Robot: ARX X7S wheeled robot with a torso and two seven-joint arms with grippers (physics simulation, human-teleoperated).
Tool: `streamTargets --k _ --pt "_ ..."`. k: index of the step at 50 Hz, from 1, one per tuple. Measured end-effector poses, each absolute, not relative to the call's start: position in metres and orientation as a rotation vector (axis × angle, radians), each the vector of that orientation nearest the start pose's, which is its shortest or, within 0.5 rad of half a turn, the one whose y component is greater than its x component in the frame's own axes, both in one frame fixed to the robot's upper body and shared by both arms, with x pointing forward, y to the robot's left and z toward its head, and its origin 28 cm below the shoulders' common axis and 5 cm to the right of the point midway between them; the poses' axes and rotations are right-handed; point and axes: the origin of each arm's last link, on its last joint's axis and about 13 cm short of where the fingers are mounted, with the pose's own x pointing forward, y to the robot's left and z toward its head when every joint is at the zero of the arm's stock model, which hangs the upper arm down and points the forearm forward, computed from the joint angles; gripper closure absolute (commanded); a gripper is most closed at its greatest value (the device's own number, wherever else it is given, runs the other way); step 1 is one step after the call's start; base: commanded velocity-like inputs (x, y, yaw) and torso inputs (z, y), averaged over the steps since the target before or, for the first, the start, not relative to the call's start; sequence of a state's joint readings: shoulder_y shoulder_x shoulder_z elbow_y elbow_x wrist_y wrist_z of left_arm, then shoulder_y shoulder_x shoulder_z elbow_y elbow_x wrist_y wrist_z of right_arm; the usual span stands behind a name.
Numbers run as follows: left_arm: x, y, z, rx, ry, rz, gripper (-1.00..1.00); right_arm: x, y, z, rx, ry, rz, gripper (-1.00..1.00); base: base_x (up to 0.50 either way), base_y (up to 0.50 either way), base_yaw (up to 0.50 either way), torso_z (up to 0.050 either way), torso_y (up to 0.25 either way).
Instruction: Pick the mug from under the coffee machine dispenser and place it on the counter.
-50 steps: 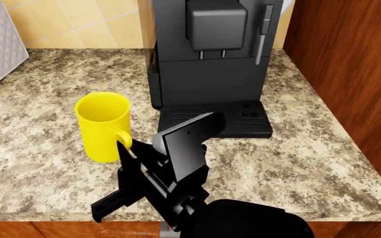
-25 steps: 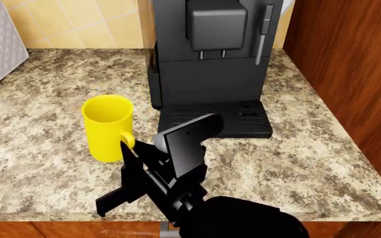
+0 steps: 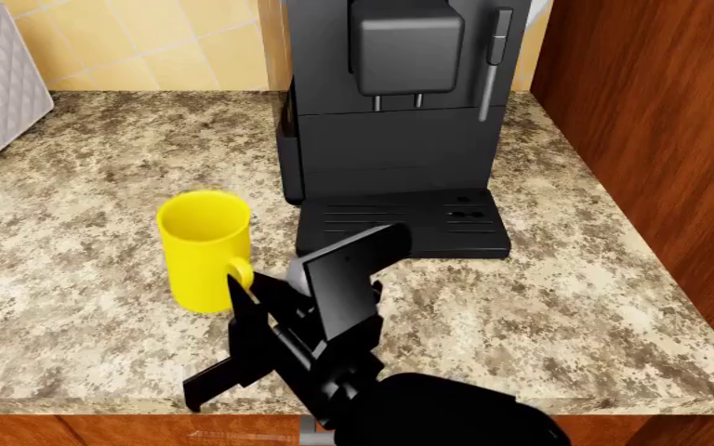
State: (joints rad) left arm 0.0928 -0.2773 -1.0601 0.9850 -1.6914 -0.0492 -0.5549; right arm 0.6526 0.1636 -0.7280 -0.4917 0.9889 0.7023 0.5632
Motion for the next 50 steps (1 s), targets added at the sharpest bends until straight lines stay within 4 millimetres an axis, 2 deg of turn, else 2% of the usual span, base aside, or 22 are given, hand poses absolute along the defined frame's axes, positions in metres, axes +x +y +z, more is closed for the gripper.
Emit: streamTargets --k 44,45,50 --pt "0.081 0.315 0.239 -0.971 -0.945 0.276 -1.00 0.213 0.031 0.163 0.161 0.122 0.721 1.00 0.00 0.00 0.00 0.000 0.000" --pt "0.081 0.315 0.239 -0.972 -0.945 0.276 -1.00 0.213 0.031 0.163 0.161 0.123 0.721 -1.00 0.00 0.00 0.00 0.000 0.000" --pt "0.081 0.315 0.239 -0.972 -0.945 0.276 -1.00 0.213 0.031 0.163 0.159 0.122 0.721 -1.00 0.00 0.00 0.00 0.000 0.000"
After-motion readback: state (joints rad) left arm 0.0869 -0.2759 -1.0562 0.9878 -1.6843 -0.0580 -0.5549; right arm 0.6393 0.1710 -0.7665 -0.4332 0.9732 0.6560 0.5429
